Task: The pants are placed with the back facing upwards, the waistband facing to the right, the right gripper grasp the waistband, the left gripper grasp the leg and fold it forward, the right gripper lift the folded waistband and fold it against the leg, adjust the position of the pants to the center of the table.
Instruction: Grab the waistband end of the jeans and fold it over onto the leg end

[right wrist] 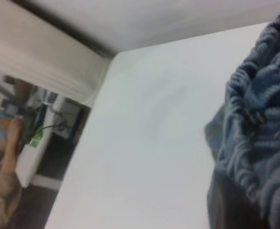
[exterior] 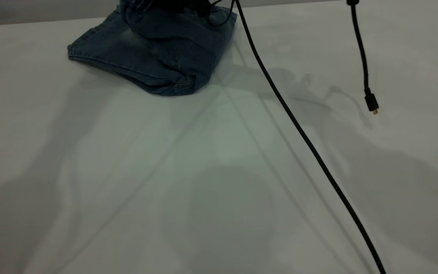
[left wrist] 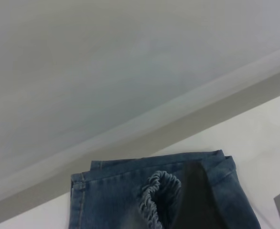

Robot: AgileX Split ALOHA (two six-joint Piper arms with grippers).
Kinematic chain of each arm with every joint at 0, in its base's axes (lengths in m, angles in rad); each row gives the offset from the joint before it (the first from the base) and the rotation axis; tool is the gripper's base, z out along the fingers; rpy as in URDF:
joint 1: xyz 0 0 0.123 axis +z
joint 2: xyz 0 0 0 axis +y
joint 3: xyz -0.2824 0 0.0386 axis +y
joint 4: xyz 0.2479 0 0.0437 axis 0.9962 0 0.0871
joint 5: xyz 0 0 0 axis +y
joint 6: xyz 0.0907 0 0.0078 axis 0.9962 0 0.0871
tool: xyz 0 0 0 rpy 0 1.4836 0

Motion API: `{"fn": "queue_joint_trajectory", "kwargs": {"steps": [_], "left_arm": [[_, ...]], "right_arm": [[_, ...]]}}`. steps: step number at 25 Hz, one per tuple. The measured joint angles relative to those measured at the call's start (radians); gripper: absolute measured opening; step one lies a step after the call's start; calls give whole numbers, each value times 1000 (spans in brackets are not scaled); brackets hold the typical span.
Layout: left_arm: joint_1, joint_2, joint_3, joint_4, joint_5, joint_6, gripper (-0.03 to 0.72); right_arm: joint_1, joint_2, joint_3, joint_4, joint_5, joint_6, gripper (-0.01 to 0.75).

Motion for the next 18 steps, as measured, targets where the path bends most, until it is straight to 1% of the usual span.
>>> {"fn": "queue_joint_trajectory", "kwargs": {"steps": [2,5,8,9,11,14,18], "left_arm": [[0,0,0,0,0,0,428],[0,0,0,0,0,0,428],[0,0,0,0,0,0,428],[0,0,0,0,0,0,428],[0,0,0,1,0,0,428],[0,0,0,6,-1,0,428],[0,0,0,8,-1,0,428]], "right_arm": [[2,1,0,-3,-6,0,256],[1,1,1,0,-8,0,430],[0,0,1,-1,-18,0,559],[-4,0,1,-3,-20,0,582],[-15,-1,1,-3,-22,0,604],[-53,-14,1,-21,-22,3,593],[-126,-58,1,-157,-11,54,564]]}}
